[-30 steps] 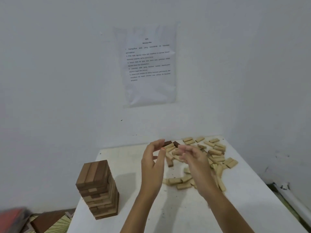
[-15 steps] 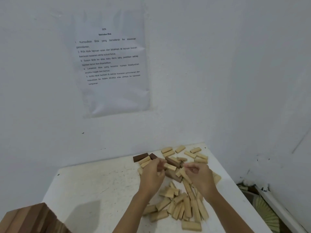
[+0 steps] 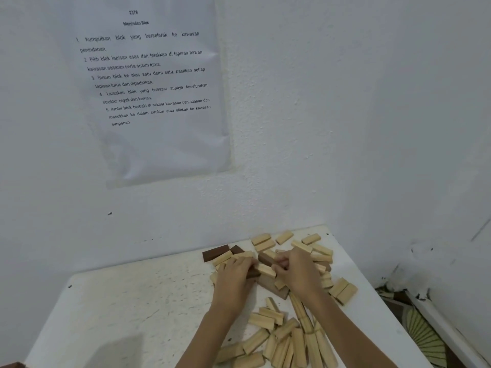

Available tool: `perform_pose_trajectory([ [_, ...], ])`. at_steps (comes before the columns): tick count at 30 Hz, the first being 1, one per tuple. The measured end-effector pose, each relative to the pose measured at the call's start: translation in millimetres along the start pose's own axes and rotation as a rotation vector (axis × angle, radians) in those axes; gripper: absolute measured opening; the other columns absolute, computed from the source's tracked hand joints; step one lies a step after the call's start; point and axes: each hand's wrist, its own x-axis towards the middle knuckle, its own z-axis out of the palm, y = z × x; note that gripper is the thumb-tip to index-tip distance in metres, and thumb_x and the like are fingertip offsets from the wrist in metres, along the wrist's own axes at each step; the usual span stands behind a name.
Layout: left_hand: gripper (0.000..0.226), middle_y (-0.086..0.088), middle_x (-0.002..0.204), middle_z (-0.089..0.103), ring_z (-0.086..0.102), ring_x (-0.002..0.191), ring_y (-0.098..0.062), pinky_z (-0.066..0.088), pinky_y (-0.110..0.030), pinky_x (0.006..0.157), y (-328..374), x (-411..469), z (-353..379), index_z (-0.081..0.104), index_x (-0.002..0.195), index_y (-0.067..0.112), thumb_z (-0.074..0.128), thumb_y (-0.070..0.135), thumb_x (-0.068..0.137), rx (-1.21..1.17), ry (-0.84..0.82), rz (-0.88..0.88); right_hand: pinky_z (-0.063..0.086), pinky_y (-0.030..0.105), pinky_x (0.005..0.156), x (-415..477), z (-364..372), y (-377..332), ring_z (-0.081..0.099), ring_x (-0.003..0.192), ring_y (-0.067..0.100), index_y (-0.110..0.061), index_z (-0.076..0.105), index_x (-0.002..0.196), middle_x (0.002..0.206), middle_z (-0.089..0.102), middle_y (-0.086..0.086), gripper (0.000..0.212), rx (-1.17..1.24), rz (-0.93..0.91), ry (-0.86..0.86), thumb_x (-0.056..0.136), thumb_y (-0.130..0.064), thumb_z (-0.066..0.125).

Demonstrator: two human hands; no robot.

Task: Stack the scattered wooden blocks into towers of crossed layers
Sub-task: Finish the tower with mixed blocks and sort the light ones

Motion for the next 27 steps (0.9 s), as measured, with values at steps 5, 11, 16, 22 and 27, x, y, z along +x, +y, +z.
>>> perform_pose_trajectory([
  [5, 0.035, 0.014, 0.130, 0.053, 0.044, 0.118, -0.012, 0.028, -0.023, 0.097, -3.9, 2.7, 0.7, 0.051, 0.129, 0.028, 0.055, 0.024, 0.095, 0.021, -0.029, 0.038, 0.051, 0.023, 0.072, 0.3, 0.7, 0.2, 0.060, 0.078, 0.007, -0.018, 0.074, 0.097, 0.073, 0.059, -0.015, 0.014, 0.083, 0.065, 0.029, 0.086, -0.025, 0.072],
  [11, 0.034, 0.003, 0.122, 0.056, 0.054, 0.108, -0.015, 0.042, -0.024, 0.086, -5.2, 0.7, 0.9, 0.052, 0.131, 0.023, 0.050, 0.036, 0.099, -0.076, -0.019, -0.039, 0.047, 0.021, 0.076, 2.9, 1.7, 3.0, 0.061, 0.086, 0.011, -0.010, 0.069, 0.109, 0.085, 0.066, -0.005, 0.020, 0.076, 0.033, -0.081, 0.091, -0.017, 0.065],
  [16, 0.040, 0.000, 0.125, 0.053, 0.055, 0.108, -0.015, 0.048, -0.027, 0.088, -4.7, -10.1, 0.5, 0.050, 0.135, 0.023, 0.054, 0.034, 0.097, -0.141, 0.028, -0.058, 0.051, 0.025, 0.081, 1.5, 1.1, 7.2, 0.064, 0.092, 0.014, -0.009, 0.067, 0.110, 0.099, 0.069, 0.004, 0.021, 0.069, 0.069, -0.140, 0.091, -0.018, 0.066],
  [22, 0.027, -0.002, 0.099, 0.049, 0.055, 0.075, -0.003, 0.046, -0.012, 0.072, 8.9, -18.6, -17.6, 0.058, 0.117, 0.029, 0.062, 0.018, 0.094, -0.554, 0.266, -0.175, 0.046, 0.023, 0.056, -7.9, 0.1, 9.0, 0.066, 0.067, 0.025, -0.002, 0.071, 0.080, 0.071, 0.070, 0.012, 0.017, 0.236, -0.008, 0.006, 0.090, -0.011, 0.061],
  [27, 0.025, -0.006, 0.102, 0.062, 0.061, 0.083, -0.008, 0.048, -0.017, 0.070, 27.0, -15.9, -38.8, 0.055, 0.123, 0.021, 0.041, 0.026, 0.103, -1.004, 0.101, -0.413, 0.054, 0.023, 0.076, -10.0, -15.5, 2.8, 0.067, 0.083, 0.020, -0.019, 0.071, 0.089, 0.088, 0.072, 0.005, 0.014, 0.634, -0.006, 0.234, 0.095, -0.017, 0.059],
])
